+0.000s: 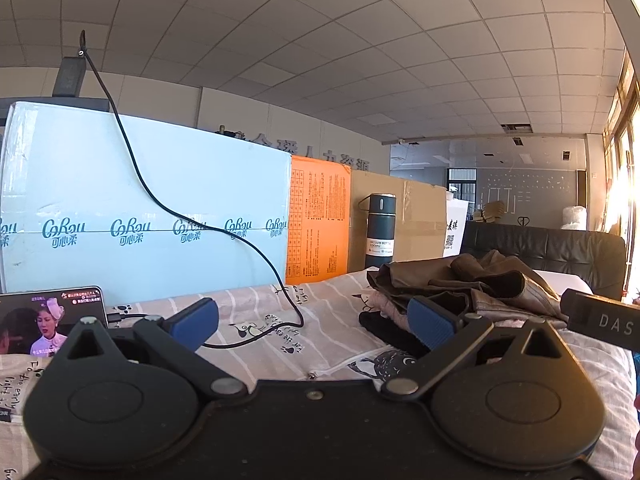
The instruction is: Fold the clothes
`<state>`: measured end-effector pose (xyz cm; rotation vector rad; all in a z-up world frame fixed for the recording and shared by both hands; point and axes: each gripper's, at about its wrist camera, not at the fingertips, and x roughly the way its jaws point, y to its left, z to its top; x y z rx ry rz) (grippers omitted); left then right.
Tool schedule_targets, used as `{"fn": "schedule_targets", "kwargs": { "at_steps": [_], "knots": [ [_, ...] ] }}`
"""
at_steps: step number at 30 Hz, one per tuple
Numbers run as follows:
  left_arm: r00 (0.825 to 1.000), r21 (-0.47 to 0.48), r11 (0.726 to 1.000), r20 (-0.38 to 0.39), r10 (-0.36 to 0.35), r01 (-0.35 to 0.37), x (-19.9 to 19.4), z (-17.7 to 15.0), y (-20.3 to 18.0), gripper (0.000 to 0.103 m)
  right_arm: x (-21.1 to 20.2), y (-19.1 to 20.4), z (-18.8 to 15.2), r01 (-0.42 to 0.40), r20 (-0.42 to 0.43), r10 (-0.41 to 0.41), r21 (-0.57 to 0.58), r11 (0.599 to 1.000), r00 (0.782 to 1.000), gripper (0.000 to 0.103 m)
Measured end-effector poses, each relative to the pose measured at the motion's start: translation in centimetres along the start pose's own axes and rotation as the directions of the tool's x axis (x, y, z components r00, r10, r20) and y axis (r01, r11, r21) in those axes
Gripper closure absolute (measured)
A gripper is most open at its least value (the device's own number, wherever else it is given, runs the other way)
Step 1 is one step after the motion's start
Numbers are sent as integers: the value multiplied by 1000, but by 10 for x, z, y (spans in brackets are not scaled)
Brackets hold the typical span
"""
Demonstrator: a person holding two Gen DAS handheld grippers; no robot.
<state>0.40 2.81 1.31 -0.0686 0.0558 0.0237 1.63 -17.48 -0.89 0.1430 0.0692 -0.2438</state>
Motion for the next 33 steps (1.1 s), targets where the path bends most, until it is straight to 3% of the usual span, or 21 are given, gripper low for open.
{"fn": "schedule_targets", "kwargs": {
  "at_steps": [33],
  "knots": [
    [1000, 5, 1000, -1, -9, 9, 0, -1, -1, 0, 1, 2, 0, -16, -10, 16, -10, 1000, 1000, 0]
  ]
}}
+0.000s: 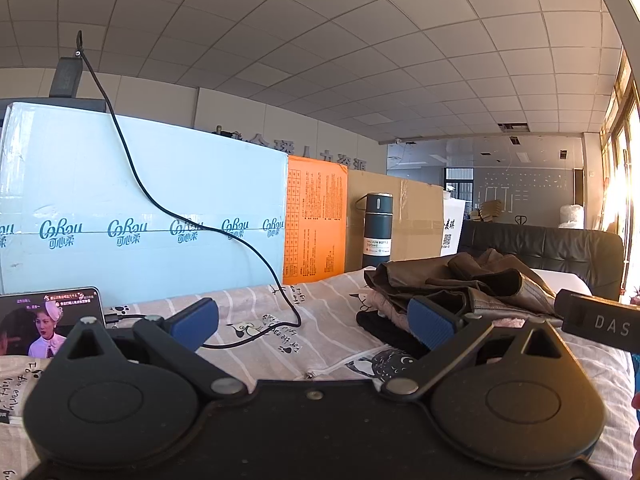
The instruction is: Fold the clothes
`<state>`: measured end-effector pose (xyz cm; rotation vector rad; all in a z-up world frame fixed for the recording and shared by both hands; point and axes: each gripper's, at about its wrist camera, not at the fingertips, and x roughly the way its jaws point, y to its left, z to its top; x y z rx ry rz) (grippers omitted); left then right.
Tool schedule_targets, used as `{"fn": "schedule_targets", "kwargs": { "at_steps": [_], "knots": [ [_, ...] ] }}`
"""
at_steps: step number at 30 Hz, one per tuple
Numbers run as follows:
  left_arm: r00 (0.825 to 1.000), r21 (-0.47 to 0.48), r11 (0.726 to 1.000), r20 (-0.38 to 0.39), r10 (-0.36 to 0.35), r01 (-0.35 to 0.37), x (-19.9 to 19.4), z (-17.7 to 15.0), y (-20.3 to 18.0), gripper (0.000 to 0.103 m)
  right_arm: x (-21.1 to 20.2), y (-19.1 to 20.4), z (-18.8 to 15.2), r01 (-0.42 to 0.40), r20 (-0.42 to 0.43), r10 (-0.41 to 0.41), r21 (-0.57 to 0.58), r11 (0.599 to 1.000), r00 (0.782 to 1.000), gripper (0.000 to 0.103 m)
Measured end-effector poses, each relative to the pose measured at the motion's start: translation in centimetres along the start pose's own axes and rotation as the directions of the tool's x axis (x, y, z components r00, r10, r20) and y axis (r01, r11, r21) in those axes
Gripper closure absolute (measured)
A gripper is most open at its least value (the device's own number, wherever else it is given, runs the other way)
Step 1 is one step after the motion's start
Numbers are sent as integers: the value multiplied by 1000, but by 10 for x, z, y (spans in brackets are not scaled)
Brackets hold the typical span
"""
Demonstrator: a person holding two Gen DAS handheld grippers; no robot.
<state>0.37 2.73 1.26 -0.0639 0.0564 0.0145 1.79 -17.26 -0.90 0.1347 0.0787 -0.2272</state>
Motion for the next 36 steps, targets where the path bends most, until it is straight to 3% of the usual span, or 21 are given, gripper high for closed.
{"fn": "schedule_targets", "kwargs": {
  "at_steps": [36],
  "knots": [
    [1000, 1, 1000, 0, -2, 2, -1, 0, 0, 0, -2, -1, 0, 1, -3, -1, -1, 1000, 1000, 0]
  ]
}}
